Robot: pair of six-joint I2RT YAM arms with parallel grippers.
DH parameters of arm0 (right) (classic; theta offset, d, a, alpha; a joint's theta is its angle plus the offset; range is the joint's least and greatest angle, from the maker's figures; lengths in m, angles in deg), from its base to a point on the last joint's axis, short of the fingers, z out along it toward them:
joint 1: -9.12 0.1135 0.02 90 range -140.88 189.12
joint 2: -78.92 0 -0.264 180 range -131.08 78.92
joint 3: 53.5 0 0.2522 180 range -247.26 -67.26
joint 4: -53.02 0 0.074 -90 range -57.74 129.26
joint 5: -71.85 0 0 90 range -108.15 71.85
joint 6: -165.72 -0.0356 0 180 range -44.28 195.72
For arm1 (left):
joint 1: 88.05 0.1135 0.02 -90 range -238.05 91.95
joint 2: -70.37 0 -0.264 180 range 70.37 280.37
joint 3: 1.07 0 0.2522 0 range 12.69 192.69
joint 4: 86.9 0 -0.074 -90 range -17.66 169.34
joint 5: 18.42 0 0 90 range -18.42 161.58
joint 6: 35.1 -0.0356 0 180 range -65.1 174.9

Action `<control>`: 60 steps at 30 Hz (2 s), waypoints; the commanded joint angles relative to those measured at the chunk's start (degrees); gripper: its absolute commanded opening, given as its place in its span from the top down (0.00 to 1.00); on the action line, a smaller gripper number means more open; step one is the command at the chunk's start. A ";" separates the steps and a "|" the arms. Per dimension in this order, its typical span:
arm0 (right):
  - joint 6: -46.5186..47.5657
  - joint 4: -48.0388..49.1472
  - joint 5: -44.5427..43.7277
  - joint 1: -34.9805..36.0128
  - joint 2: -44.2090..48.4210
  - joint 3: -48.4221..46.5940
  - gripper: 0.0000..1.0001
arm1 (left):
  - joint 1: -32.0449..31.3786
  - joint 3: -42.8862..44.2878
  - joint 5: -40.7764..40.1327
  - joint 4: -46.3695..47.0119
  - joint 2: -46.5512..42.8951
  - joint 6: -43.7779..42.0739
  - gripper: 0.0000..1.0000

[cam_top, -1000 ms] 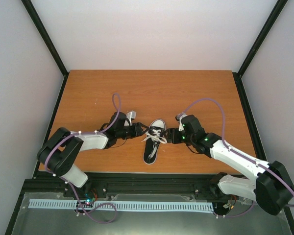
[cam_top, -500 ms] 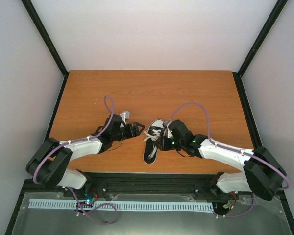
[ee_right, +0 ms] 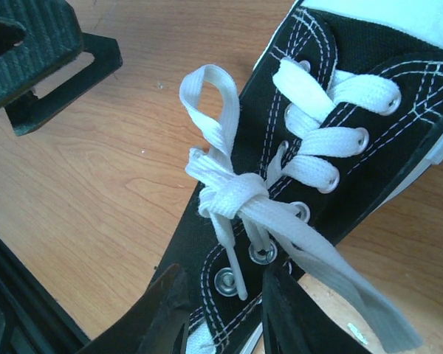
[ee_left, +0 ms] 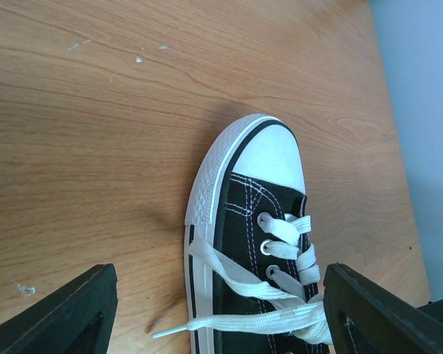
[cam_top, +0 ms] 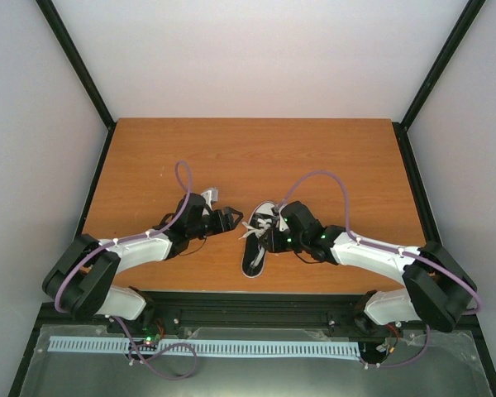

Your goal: Tie the shoes

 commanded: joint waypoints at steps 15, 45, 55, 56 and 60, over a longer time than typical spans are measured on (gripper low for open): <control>-0.83 -1.49 -1.95 0.36 0.55 0.20 0.97 | 0.46 -0.38 0.09 0.47 -0.73 -2.09 0.21; -2.86 -8.83 0.51 0.27 6.97 9.43 0.96 | 0.45 -0.91 14.72 6.78 2.47 -4.92 0.29; 0.91 -4.10 5.44 -8.27 14.81 13.63 0.36 | 0.42 -0.58 20.65 8.82 4.65 -6.27 0.40; 1.27 -2.46 6.98 -9.71 15.22 14.06 0.33 | 0.45 -0.44 20.82 8.82 4.92 -6.27 0.43; 3.80 4.07 10.19 -13.03 13.65 13.98 0.28 | 0.45 -0.25 20.81 9.80 5.93 -5.22 0.51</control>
